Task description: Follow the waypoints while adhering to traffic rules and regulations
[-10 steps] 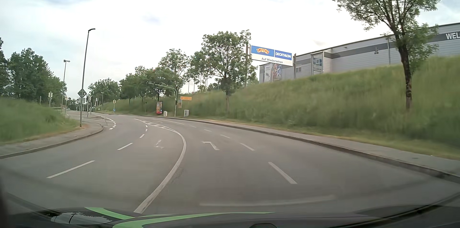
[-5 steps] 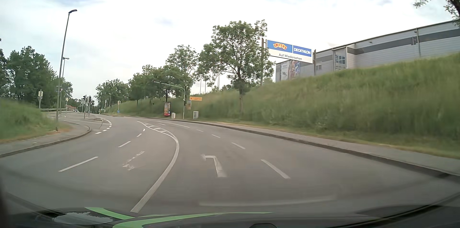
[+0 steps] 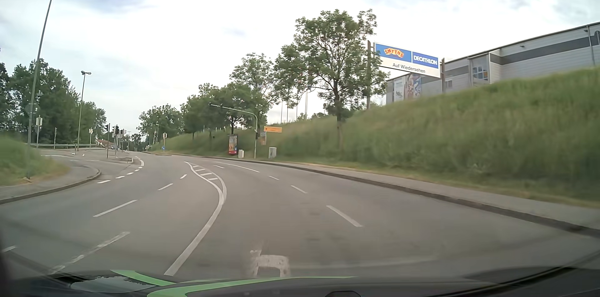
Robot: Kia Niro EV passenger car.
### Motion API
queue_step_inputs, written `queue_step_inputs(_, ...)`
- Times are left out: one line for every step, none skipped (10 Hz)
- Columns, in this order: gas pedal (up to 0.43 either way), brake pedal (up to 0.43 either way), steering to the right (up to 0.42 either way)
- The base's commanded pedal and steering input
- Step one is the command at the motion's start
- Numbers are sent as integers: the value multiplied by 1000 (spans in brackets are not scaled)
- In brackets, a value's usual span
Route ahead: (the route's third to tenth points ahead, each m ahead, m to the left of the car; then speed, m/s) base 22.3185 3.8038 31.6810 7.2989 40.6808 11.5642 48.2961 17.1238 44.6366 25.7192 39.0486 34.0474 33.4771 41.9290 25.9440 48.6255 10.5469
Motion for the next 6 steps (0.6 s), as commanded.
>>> queue_step_inputs(20, 0, -66)
queue_step_inputs(20, 0, -70)
queue_step_inputs(0, 0, -72)
queue_step_inputs(0, 0, -73)
queue_step_inputs(0, 0, -73)
queue_step_inputs(0, 0, -72)
